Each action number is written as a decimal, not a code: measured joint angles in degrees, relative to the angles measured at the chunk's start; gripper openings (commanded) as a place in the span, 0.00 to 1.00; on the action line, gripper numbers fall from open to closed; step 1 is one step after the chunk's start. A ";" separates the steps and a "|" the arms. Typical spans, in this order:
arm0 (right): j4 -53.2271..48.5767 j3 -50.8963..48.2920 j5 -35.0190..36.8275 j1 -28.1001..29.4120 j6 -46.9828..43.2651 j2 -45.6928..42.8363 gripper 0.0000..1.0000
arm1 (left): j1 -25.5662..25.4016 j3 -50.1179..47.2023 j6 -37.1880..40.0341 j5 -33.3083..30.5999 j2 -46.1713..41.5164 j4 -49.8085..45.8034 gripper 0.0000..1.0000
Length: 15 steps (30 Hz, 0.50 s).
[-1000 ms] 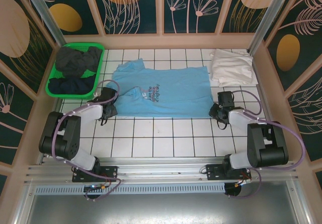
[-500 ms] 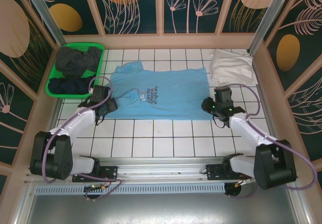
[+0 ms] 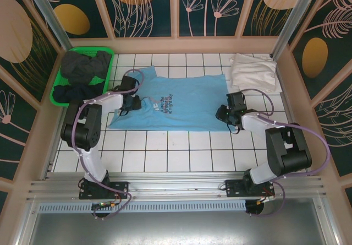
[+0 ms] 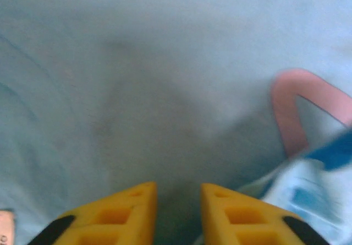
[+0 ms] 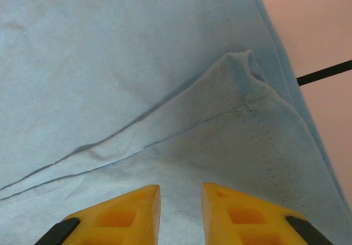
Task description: Fold and stack the t-shirts
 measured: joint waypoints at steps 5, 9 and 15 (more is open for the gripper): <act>1.11 -1.22 -0.02 -0.42 -0.02 0.07 0.27 | -7.04 -2.91 -2.27 -2.27 -4.68 -0.04 0.30; 1.70 -2.10 -0.44 -1.01 -0.04 1.33 0.27 | -10.80 -6.95 -4.31 -3.82 -9.22 -0.11 0.49; 4.31 -2.16 -1.05 -1.20 -0.24 3.15 0.27 | -11.85 -11.04 -6.84 -6.95 -12.15 -0.76 0.77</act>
